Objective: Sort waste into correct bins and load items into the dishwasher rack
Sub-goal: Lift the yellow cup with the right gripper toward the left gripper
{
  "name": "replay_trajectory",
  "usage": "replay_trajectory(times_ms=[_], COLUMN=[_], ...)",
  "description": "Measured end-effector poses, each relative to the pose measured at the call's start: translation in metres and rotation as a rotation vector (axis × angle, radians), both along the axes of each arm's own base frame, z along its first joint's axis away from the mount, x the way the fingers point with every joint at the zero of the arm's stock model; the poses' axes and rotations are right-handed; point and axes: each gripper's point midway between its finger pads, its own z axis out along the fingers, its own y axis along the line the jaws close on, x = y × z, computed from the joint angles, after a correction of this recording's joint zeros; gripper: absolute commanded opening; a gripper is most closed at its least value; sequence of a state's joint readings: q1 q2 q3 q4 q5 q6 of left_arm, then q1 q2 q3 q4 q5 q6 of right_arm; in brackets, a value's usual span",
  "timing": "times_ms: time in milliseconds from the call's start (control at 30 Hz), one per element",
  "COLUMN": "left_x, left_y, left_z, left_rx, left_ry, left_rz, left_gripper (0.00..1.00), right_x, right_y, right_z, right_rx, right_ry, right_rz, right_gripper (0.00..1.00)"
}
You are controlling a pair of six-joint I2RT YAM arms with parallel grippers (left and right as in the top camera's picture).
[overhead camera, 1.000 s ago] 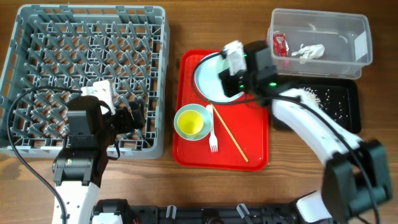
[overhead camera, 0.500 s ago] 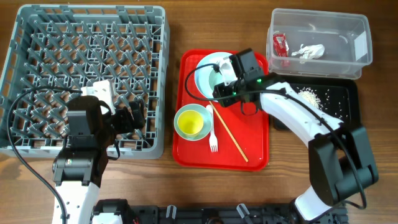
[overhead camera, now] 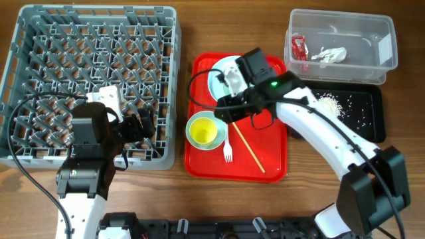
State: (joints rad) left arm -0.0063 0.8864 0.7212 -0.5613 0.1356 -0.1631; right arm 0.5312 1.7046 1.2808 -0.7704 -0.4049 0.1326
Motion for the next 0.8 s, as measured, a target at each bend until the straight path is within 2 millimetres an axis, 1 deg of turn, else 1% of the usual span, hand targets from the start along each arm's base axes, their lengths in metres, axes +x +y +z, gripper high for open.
replay_trajectory(times_ms=[67, 133, 167, 233, 333, 367, 400, 567, 667, 700, 733, 800], left_x=[0.000, 0.000, 0.000, 0.000, 0.000, 0.000, 0.000, 0.000, 0.000, 0.000, 0.000, 0.004], left_y=[0.000, 0.000, 0.000, 0.000, 0.000, 0.000, 0.000, 0.000, 0.000, 0.000, -0.002, -0.010], left_z=[0.000, 0.000, 0.000, 0.000, 0.000, 0.000, 0.000, 0.000, 0.000, 0.000, 0.001, 0.007], left_rx=[0.000, 0.000, 0.000, 0.000, 0.000, 0.000, 0.000, 0.000, 0.000, -0.001, -0.006, -0.043], left_ry=[0.000, 0.000, 0.000, 0.000, 0.000, 0.000, 0.000, 0.000, 0.000, -0.001, -0.003, -0.031], left_rz=[0.000, 0.000, 0.000, 0.000, 0.000, 0.000, 0.000, 0.000, 0.000, -0.001, -0.007, -0.043], left_gripper=[1.00, 1.00, 1.00, 1.00, 1.00, 1.00, 1.00, 1.00, 1.00, 1.00, 1.00, 1.00], right_x=[-0.009, -0.015, -0.017, -0.019, -0.021, -0.023, -0.024, -0.023, -0.017, -0.006, 0.010, 0.036], right_y=[0.004, 0.007, 0.008, 0.009, 0.009, 0.009, 0.009, 0.009, 0.006, 0.004, 0.000, -0.010], right_z=[-0.010, -0.022, -0.029, -0.038, -0.046, -0.054, -0.057, -0.059, -0.051, -0.042, -0.026, 0.004], right_rx=[-0.025, -0.054, -0.070, -0.088, -0.101, -0.115, -0.119, -0.124, -0.123, -0.107, -0.078, -0.026], right_ry=[0.020, 0.048, 0.067, 0.094, 0.120, 0.140, 0.147, 0.150, 0.151, 0.132, 0.093, 0.017], right_rz=[0.016, 0.009, 0.004, -0.012, -0.024, -0.026, -0.029, -0.046, -0.062, -0.081, -0.111, -0.167], right_gripper=[0.45, 0.40, 0.33, 0.28, 0.11, 0.07, 0.04, 0.04, 0.04, 0.04, 0.04, 0.04])
